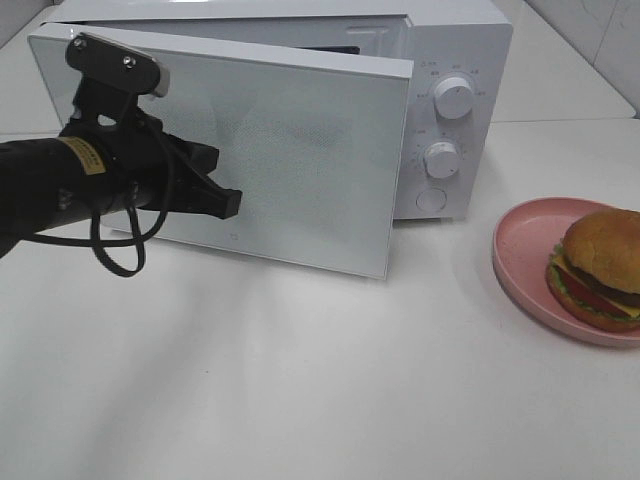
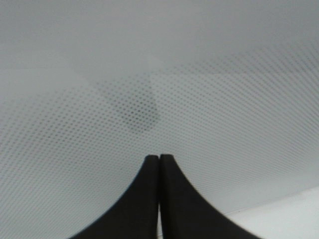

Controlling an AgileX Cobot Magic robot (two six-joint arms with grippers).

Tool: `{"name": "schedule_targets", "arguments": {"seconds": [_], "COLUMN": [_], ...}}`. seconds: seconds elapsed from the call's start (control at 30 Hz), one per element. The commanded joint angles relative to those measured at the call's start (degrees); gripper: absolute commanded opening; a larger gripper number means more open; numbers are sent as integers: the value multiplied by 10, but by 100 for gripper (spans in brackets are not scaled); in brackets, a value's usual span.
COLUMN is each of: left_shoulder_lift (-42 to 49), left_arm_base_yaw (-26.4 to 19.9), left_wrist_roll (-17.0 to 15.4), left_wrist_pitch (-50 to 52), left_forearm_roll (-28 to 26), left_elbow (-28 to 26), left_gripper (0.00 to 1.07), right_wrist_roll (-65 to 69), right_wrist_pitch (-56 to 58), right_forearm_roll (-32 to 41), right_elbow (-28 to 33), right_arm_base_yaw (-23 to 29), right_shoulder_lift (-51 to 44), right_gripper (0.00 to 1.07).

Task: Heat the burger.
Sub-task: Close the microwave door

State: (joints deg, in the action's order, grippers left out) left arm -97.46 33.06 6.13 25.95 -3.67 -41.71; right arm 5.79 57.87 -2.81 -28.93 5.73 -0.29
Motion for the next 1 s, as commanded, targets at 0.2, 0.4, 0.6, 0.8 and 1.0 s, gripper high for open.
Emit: {"name": "schedule_targets", "arguments": {"seconds": [0.2, 0.4, 0.6, 0.8, 1.0], "left_shoulder_lift": [-52, -81, -121, -157, -191], "left_arm_base_yaw": [10, 21, 25, 25, 25], "left_wrist_roll": [-13, -13, -13, -13, -13], "left_wrist_pitch": [-3, -15, -99, -138, -186], "left_forearm_roll": [2, 2, 6, 6, 6], "left_elbow": [-80, -121, -208, -278, -350], "left_gripper": [0, 0, 0, 0, 0], "right_wrist_roll": [-4, -4, -4, -4, -4], "right_wrist_pitch": [-4, -4, -4, -4, -4], "right_forearm_roll": [-2, -2, -2, -2, -2], "right_elbow": [0, 0, 0, 0, 0], "right_arm_base_yaw": [-3, -3, -3, -3, -3], "right_shoulder_lift": [-14, -14, -14, -14, -14], "right_gripper": [52, 52, 52, 52, 52]}}
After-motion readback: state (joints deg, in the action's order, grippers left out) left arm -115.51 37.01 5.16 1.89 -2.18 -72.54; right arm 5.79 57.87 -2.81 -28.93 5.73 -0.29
